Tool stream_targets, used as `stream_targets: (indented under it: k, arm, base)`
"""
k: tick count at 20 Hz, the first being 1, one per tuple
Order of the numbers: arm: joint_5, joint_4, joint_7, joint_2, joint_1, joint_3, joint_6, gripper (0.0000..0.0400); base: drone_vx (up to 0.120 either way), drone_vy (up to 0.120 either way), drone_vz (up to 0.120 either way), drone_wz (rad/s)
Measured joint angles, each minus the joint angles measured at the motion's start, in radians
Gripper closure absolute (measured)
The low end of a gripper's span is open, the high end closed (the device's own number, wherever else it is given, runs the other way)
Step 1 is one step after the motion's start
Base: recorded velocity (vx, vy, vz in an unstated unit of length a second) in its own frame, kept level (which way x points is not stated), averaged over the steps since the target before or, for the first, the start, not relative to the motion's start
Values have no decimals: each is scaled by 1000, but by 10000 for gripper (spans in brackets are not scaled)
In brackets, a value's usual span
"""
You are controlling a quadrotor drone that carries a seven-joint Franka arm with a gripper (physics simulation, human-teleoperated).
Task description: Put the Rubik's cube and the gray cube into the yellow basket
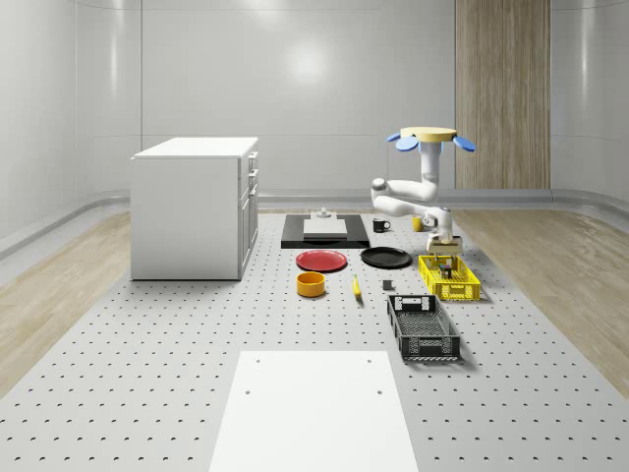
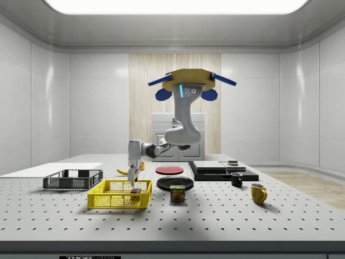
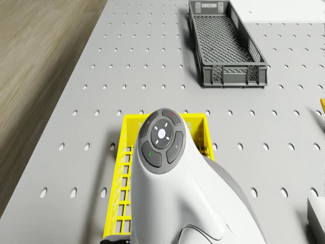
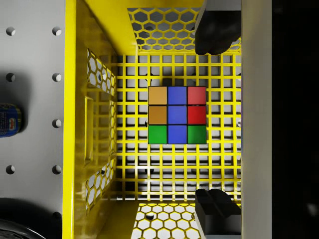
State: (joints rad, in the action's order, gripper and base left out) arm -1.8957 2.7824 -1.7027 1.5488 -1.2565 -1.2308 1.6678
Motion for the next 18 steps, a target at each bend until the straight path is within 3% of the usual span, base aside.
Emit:
stream_targets:
  k: [10,14,18]
  arm:
    - [12,5,1,-3,4,-15,-10,0]
    - [13,5,2,-5,5,-16,-11,0]
    - [13,6,2,-6,5,-16,-12,0]
  base:
    - [0,-120,16,0]
    - [120,-120,0,0]
    - [0,-120,0,0]
